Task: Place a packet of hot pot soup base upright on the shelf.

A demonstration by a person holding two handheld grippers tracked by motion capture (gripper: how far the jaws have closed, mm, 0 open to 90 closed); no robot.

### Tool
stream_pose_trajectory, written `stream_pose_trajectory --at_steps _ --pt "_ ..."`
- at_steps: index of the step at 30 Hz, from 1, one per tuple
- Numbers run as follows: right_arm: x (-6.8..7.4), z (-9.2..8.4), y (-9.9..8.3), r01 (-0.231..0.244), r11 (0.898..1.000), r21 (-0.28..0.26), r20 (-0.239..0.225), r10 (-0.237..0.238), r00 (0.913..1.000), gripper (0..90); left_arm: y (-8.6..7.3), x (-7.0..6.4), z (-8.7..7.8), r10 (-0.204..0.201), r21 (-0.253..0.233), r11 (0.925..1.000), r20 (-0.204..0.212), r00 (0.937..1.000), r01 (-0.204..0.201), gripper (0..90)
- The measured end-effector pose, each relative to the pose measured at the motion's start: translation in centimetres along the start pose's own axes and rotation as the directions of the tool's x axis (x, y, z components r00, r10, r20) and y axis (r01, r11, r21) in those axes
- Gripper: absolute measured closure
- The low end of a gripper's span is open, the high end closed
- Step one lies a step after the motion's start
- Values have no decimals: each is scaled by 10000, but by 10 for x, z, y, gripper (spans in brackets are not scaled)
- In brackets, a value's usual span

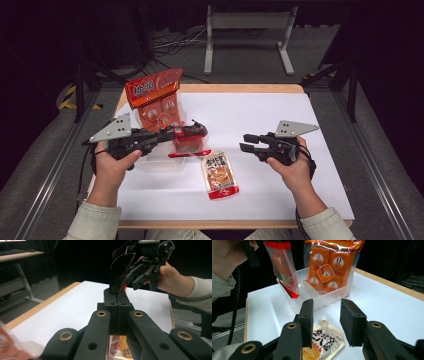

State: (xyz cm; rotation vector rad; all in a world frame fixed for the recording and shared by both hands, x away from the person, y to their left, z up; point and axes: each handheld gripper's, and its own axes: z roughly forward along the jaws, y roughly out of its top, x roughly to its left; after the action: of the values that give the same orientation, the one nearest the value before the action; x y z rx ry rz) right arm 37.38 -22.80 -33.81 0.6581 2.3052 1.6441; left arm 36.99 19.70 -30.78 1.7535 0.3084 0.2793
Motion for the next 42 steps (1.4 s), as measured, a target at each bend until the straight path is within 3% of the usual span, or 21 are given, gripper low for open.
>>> stream_pose_trajectory --at_steps 3,7,13,21,22,32,42 --pt "-1 0 -1 -21 10000 -2 27 21 10000 641 0 3 -5 -63 12 10000 -111 9999 63 897" --pt "-2 -1 -2 -42 10000 6 68 42 10000 639 -1 9 -13 143 289 9995 -468 9988 -129 897" --pt "-2 -5 -4 -91 10000 -17 139 91 9999 640 -6 21 -20 279 514 9984 -684 9973 -245 896" --pt "-4 -11 -7 -178 9998 -58 270 179 9995 639 -9 28 -25 640 824 9951 -1061 9923 -553 896" --pt "-4 -12 -8 -200 9998 -58 278 202 9994 640 -11 32 -27 889 916 9926 -982 9912 -800 896" --pt "-5 -15 -9 -233 9997 -89 326 236 9992 641 -26 50 -31 490 875 9954 -1060 9932 -397 896" --pt "-5 -14 -11 -315 9995 -76 271 317 9991 634 -34 56 -28 223 1011 9948 -1220 9923 -100 896"
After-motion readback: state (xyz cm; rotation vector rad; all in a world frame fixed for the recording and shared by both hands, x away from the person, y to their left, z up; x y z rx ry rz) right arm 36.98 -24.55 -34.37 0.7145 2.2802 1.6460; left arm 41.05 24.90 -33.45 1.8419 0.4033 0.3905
